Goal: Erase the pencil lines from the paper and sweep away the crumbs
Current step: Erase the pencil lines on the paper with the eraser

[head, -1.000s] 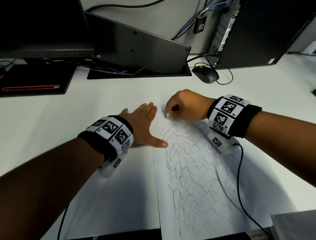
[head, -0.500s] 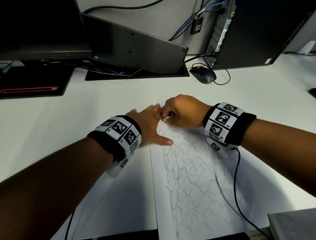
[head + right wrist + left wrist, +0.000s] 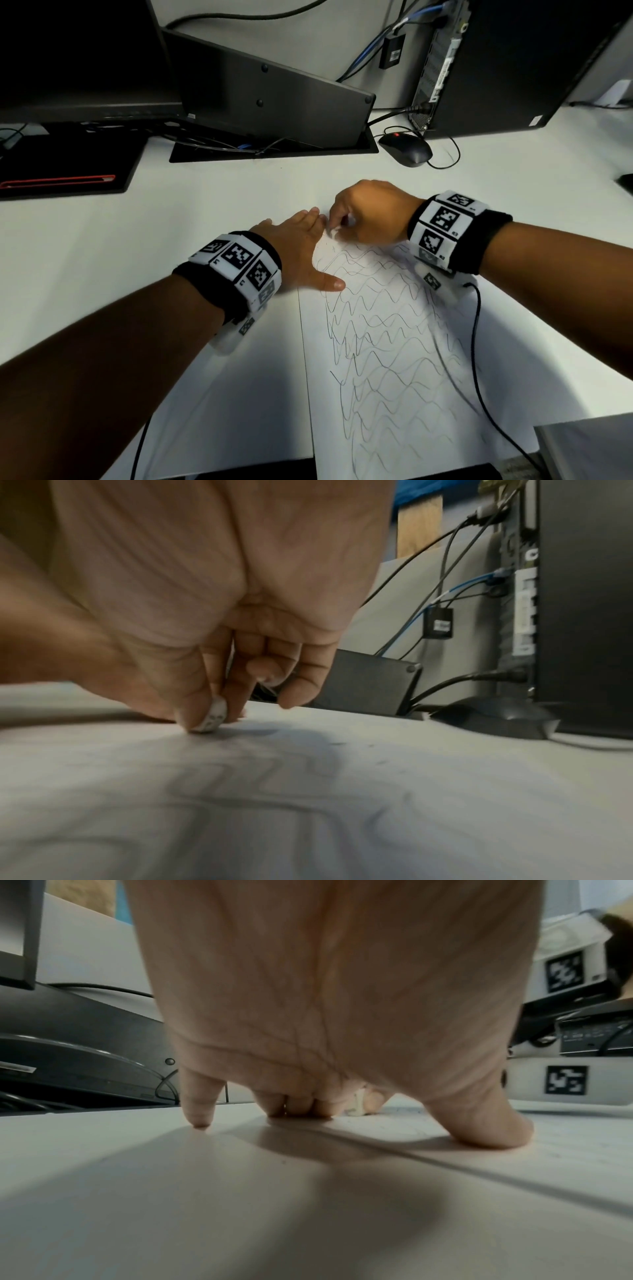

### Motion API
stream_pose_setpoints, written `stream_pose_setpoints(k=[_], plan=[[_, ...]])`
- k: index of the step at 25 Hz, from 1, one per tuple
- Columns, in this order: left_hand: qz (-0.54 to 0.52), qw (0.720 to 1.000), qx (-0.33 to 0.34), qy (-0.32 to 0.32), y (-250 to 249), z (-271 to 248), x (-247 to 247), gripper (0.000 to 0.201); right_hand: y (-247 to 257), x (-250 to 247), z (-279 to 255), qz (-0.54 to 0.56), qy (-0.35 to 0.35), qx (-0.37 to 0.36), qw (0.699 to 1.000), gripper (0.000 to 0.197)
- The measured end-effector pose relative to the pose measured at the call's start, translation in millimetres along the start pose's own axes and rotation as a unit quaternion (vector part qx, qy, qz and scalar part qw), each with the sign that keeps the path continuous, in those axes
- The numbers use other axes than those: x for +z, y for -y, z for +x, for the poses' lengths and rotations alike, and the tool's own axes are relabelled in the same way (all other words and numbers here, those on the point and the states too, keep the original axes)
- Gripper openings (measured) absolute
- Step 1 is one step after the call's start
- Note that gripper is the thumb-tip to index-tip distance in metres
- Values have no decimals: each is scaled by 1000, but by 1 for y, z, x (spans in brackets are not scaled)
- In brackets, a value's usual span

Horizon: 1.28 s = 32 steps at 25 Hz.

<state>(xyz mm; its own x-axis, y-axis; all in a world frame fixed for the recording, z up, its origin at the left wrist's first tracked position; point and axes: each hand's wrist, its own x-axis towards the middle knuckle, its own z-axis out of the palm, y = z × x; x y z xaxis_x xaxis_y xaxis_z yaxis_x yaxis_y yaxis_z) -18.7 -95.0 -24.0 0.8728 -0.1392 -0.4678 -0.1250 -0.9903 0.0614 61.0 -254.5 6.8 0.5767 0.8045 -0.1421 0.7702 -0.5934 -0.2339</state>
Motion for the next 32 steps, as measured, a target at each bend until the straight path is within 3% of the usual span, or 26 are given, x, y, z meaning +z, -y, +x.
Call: stream_pose_setpoints(k=[2, 5, 9, 12, 16, 20, 24, 28, 32], plan=[[6, 1000, -2, -3, 0, 1, 1, 120, -2, 2, 1, -19, -24, 2, 1000, 16], [-19, 1000, 6, 1, 1, -1, 0, 118, 7, 9, -3, -32, 5, -46, 998, 18], [6, 1000, -1, 2, -2, -2, 0, 120, -1, 1, -3, -24, -13, -10, 1000, 17], [-19, 1000, 4, -3, 0, -2, 1, 118, 6, 10, -6, -30, 7, -55, 998, 19], [8, 1000, -1, 0, -1, -1, 0, 120, -1, 3, -5, -35, -12, -8, 999, 16], [-20, 1000, 10, -9, 3, 1, 4, 119, 8, 12, -6, -48, 8, -54, 997, 18], [-4, 1000, 5, -7, 3, 1, 3, 119, 3, 6, -2, -47, -23, -27, 998, 19], [-25, 1000, 11, -10, 4, 0, 3, 117, 8, 10, -1, -13, 17, -42, 999, 16], [-13, 1000, 7, -4, 4, 2, 4, 121, 3, 8, 1, -23, -21, -11, 999, 18]])
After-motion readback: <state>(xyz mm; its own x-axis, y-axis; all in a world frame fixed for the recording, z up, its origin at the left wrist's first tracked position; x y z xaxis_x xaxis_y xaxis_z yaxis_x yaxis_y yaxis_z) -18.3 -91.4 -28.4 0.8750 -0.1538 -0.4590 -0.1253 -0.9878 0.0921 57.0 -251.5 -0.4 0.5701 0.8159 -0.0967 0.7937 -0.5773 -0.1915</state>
